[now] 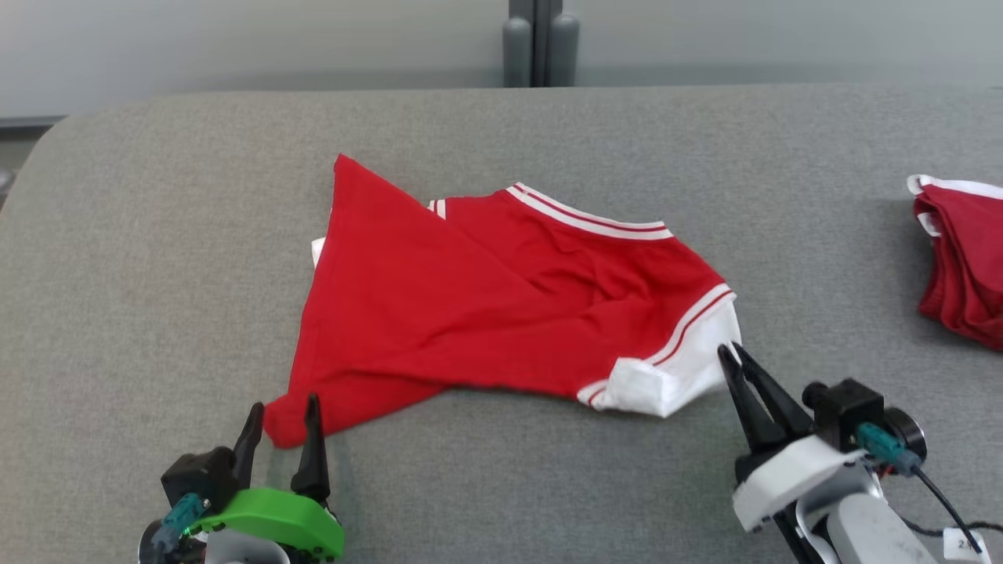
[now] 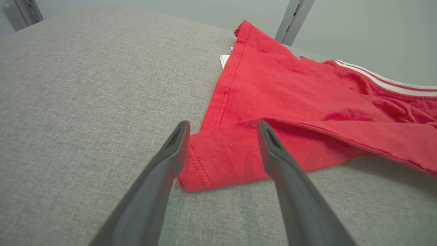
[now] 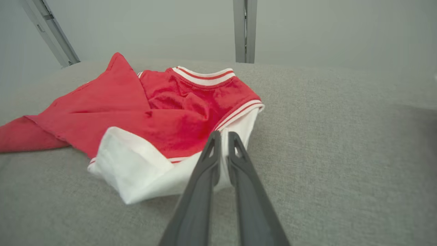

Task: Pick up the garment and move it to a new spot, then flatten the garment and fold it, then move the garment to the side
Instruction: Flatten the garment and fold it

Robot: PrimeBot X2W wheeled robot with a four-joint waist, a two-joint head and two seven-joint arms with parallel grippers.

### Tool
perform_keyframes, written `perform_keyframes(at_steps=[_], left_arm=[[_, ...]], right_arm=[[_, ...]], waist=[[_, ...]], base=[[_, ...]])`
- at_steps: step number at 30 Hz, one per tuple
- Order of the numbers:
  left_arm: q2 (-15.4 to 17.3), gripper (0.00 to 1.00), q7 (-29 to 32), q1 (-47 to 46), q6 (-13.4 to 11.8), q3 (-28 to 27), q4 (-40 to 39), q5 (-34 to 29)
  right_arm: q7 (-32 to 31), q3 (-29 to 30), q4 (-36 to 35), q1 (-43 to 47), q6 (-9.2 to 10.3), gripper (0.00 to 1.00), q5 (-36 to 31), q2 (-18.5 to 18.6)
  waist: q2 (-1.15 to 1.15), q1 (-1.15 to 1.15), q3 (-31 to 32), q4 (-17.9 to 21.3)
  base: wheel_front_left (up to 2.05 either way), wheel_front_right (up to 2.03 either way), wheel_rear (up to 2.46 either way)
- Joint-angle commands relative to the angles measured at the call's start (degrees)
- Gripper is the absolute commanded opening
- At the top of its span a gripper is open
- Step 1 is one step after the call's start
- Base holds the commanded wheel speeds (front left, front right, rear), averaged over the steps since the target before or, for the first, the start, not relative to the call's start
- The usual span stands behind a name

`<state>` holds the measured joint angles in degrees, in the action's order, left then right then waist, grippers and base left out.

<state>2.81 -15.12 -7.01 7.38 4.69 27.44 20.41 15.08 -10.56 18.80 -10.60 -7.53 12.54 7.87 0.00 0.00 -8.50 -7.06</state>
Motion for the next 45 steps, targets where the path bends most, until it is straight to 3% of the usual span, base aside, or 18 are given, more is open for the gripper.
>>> perform_keyframes(at_steps=[1, 8, 18, 22, 32, 45], left_arm=[[0.23, 1.00, -0.03, 1.07, 0.16, -0.39, 0.10, -0.71], [0.23, 1.00, -0.03, 2.87, -0.95, -0.79, 0.37, -1.47], [0.22, 1.00, -0.03, 4.80, -2.93, -1.54, -1.05, -6.42], [0.22, 1.00, -0.03, 5.54, -3.34, -1.85, -2.03, -9.89], [0.22, 1.00, -0.03, 6.54, -2.70, -2.87, 0.03, -10.20], [0.21, 1.00, 0.02, 1.87, -2.23, -4.74, 10.54, -11.26]], right_arm=[[0.09, 0.86, 1.07, 1.84, 0.09, 1.00, -0.33, 0.13], [0.09, 7.02, 7.23, 5.45, 0.09, 1.00, -3.33, 0.23], [0.09, 13.47, 2.95, 3.81, 0.09, 1.00, -7.15, -3.69], [0.10, 14.02, 0.81, 3.52, 0.09, 1.00, -7.70, -4.59], [0.10, 10.74, 2.70, 4.05, 0.09, 1.00, -4.80, -4.85], [0.10, 11.40, 12.93, 0.09, 0.09, 1.00, -9.89, -4.85]], waist=[[0.00, 0.00, 3.14, 2.63], [0.00, 0.00, 4.93, 3.07], [0.00, 0.00, 6.02, 2.86], [0.00, 0.00, 6.28, 2.95], [0.00, 0.00, 5.85, 3.36], [0.00, 0.00, 1.30, 3.70]], base=[[0.00, 0.00, 0.00], [0.00, 0.00, 0.00], [0.00, 0.00, 0.00], [0.00, 0.00, 0.00], [0.00, 0.00, 0.00], [0.00, 0.00, 0.00]])
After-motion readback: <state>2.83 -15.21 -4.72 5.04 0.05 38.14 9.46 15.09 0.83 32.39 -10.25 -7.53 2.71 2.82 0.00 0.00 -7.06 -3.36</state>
